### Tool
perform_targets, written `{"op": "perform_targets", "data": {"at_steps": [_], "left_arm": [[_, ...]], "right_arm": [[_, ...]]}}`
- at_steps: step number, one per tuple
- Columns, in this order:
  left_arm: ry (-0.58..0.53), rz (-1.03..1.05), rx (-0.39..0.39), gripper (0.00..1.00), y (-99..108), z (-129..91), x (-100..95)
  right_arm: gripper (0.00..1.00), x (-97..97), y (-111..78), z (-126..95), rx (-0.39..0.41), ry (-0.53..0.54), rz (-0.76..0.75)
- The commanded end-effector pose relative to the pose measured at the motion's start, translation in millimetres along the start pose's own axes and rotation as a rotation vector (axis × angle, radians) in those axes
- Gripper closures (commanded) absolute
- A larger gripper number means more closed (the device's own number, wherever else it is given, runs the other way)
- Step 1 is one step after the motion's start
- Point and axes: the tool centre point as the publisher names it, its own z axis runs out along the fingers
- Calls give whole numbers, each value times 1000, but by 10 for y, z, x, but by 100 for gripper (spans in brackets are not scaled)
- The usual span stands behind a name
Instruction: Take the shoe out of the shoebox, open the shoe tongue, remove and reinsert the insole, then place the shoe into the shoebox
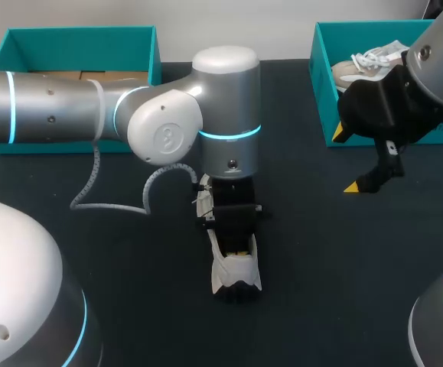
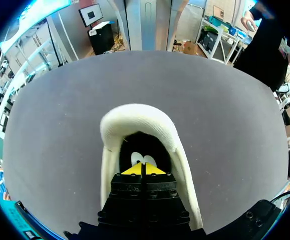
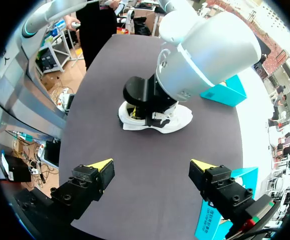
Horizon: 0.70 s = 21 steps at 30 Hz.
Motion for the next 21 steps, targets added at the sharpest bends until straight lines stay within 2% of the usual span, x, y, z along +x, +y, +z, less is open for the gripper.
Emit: {"op": "perform_targets", "data": {"at_steps": [1,8,17,21], "left_arm": [[-28,21,1,100,-129,-145,60],[-15,41,11,100,-151,33,-59],[28,9,-22,100,-12,316,-41],[26,4,-35,100,-6,236,24]], "right_arm": [[0,-29,18,17,4,5,1],[0,-29,18,17,4,5,1],[0,-29,18,17,4,5,1],[0,-29,18,17,4,5,1]]}}
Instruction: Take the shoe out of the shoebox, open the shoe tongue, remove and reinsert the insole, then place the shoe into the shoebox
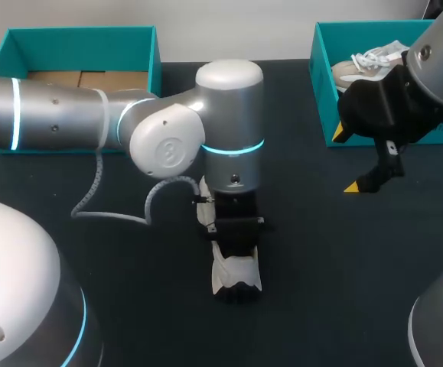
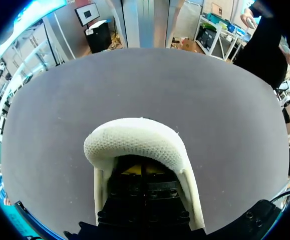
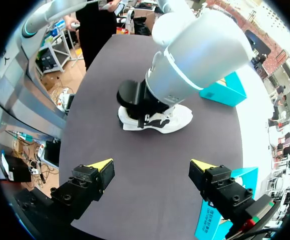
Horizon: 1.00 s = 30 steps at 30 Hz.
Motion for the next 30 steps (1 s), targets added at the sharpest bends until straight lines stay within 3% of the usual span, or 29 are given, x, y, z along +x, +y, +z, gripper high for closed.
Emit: {"op": "perform_targets", "data": {"at_steps": [1,9,15,21,30], "left_arm": [[-7,-9,-15,100,35,-52,30],[-67,-65,-162,100,169,-398,109],[-61,-101,-211,100,361,-261,45],[-45,-102,-310,100,379,-204,49],[-117,-114,-467,100,336,-678,115]], "right_arm": [[0,-29,20,16,4,5,1],[0,-29,20,16,4,5,1],[0,-29,20,16,4,5,1],[0,-29,20,16,4,5,1],[0,-29,20,16,4,5,1]]}}
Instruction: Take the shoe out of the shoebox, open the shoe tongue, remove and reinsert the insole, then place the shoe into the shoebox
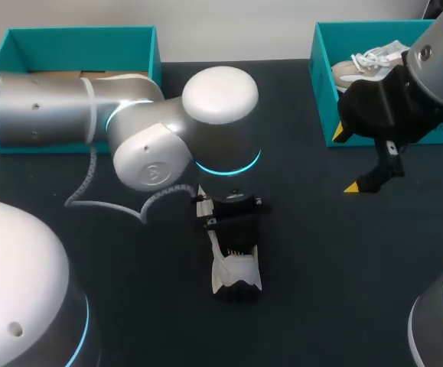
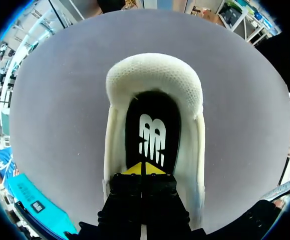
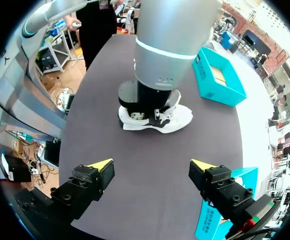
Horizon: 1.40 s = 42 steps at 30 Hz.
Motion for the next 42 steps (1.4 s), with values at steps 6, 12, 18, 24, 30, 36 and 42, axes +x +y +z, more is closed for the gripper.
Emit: {"op": "perform_targets", "data": {"at_steps": [6,12,18,24,30,36,42], "left_arm": [[-43,-14,-142,95,146,-392,82],[-23,-17,-151,56,233,-365,116],[-10,-9,-138,0,226,-343,143],[-8,17,-151,0,225,-396,136],[2,35,-149,0,221,-434,149],[11,54,-145,0,257,-540,150],[19,57,-160,0,439,-669,138]], "right_arm": [[0,-30,21,15,4,6,1],[0,-30,21,15,4,6,1],[0,-30,21,15,4,6,1],[0,-30,21,15,4,6,1],[0,-30,21,15,4,6,1],[0,-30,21,15,4,6,1],[0,-30,21,15,4,6,1]]}}
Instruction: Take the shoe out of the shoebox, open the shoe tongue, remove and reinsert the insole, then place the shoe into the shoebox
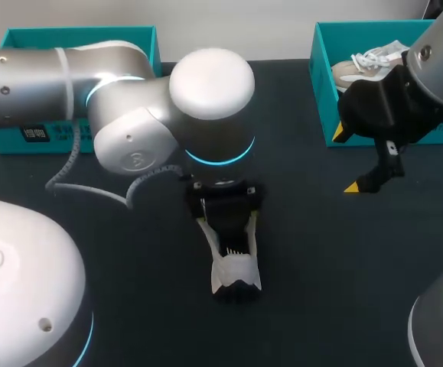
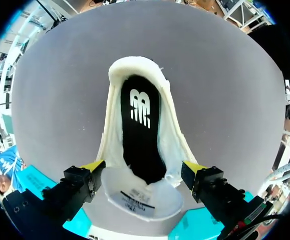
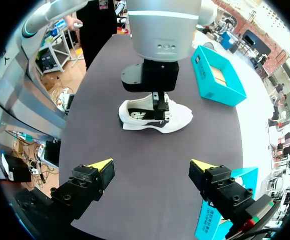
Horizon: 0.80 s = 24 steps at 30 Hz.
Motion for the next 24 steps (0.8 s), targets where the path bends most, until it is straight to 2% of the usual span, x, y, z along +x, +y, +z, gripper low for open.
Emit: {"op": "perform_targets", "data": {"at_steps": [1,4,6,14,15,17,20,24], "left_arm": [[12,3,-10,0,135,-108,37],[16,10,4,0,192,-183,53],[18,14,-18,0,244,-209,62],[23,-12,-31,0,455,-214,25],[26,-9,-35,6,461,-207,16],[29,-1,-35,43,467,-184,-5],[36,8,-31,53,473,-150,-25],[44,17,-25,57,462,-136,-34]], "right_arm": [[0,-30,20,15,4,6,1],[0,-30,20,15,4,6,1],[0,-30,20,15,4,6,1],[0,-30,20,15,4,6,1],[0,-30,20,15,4,6,1],[0,-30,20,15,4,6,1],[0,-30,20,15,4,6,1],[0,-30,20,15,4,6,1]]}}
